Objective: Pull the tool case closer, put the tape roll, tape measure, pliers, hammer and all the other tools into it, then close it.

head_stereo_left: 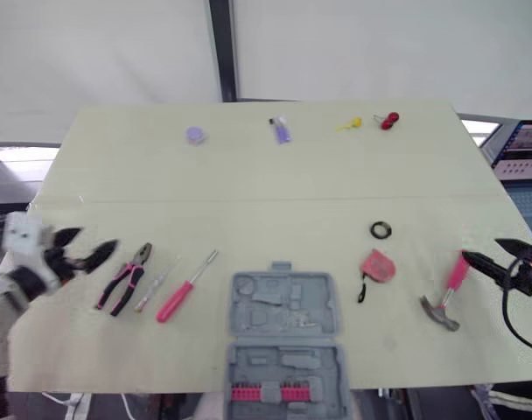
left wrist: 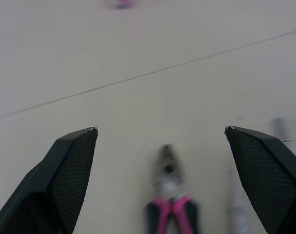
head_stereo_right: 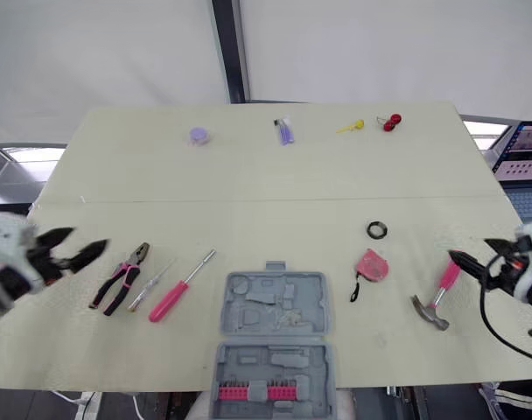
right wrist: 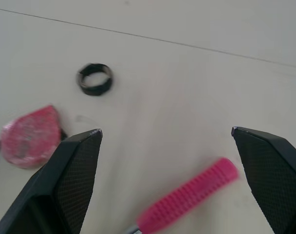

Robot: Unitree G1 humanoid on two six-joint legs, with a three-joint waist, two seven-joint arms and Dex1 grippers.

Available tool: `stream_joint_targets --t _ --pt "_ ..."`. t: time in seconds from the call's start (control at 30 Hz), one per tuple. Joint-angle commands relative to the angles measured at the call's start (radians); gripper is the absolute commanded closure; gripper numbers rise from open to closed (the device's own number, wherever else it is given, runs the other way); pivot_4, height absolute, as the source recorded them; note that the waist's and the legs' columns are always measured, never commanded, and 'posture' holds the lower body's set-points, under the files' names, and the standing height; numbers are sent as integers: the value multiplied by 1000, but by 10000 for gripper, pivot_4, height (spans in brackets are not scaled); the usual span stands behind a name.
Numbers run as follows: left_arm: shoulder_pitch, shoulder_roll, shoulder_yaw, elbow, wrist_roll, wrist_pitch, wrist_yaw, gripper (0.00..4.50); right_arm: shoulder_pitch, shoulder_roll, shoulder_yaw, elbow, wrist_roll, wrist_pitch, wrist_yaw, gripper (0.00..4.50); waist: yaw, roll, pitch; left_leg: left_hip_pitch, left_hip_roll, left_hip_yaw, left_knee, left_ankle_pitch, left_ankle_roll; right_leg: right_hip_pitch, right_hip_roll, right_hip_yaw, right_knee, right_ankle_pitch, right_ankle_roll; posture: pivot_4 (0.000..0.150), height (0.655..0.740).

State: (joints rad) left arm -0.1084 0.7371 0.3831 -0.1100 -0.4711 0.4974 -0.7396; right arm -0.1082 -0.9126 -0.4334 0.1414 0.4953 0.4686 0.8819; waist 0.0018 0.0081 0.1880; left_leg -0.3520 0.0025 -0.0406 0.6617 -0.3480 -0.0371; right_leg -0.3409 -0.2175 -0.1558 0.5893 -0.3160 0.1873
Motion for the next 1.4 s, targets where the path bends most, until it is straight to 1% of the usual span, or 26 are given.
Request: stream_joint_targets --t 0.03,0.1,0.17,0.27,0.33,0.4,0.57,0.73,0.9,1.13,1.23,1.4 --pt "-100 -14 -200 -102 12 -18 -99 192 -39 20 113 -125 5 76 5 78 0 0 0 0 0 0 0 0 0 0 0 0 0 0 0 1500 7400" --pt "-160 -24 -323 -135 45 -38 -151 192 -72 34 168 -151 -15 87 -3 78 0 0 0 -1 0 0 0 0 0 0 0 0 0 0 0 1500 7400" --pt "-217 -53 -414 -140 66 -69 -187 192 -108 50 226 -156 -50 90 -23 78 0 0 0 -1 -1 0 0 0 0 -1 0 0 -1 0 0 1500 7400" --pt "-298 -138 -535 -102 103 -129 -227 0 -171 90 296 -116 -110 77 -61 8423 0 0 0 -2 -1 0 1 0 0 -1 0 0 0 0 0 1500 7400" --pt "-341 -208 -595 -61 126 -170 -234 0 -201 125 327 -90 -139 63 -79 18178 3 0 0 -2 -1 0 2 0 0 0 0 0 0 0 0 1500 7400" --pt "-376 -270 -641 -3 169 -225 -227 0 -222 151 352 -64 -176 44 -101 18178 4 0 0 -2 -1 0 2 0 0 -1 0 -1 0 0 0 1500 7400" --pt "-429 -403 -695 123 256 -351 -176 0 -282 205 384 25 -235 3 -140 18178 1 0 0 -3 -1 0 2 0 0 -1 0 -1 -1 0 0 1500 7400" --pt "-413 -493 -706 145 292 -405 -121 0 -346 234 390 124 -300 -19 -190 18178 -2 0 0 -3 -1 0 2 0 0 -1 0 -1 0 0 0 1500 7400" --pt "-370 -526 -695 128 302 -427 -66 0 -374 256 404 169 -330 -35 -185 18178 -3 0 0 -3 -1 0 2 0 0 -1 0 -1 -1 0 0 1500 7400" --pt "-357 -534 -690 118 302 -415 -45 0 -418 283 421 234 -369 -49 -198 18178 -1 0 0 -3 -1 0 2 0 0 -1 0 -1 0 0 0 1500 7400" --pt "-356 -533 -691 116 303 -415 -44 0 -425 289 415 245 -374 -60 -198 26808 -1 0 0 -3 -1 0 2 0 0 -1 0 -1 -1 0 0 1500 7400" --pt "-358 -534 -694 110 302 -406 -45 0 -427 287 411 257 -380 -67 -194 26808 -3 0 -1 -3 -1 0 2 0 0 -1 0 -1 -1 0 0 1500 7400"
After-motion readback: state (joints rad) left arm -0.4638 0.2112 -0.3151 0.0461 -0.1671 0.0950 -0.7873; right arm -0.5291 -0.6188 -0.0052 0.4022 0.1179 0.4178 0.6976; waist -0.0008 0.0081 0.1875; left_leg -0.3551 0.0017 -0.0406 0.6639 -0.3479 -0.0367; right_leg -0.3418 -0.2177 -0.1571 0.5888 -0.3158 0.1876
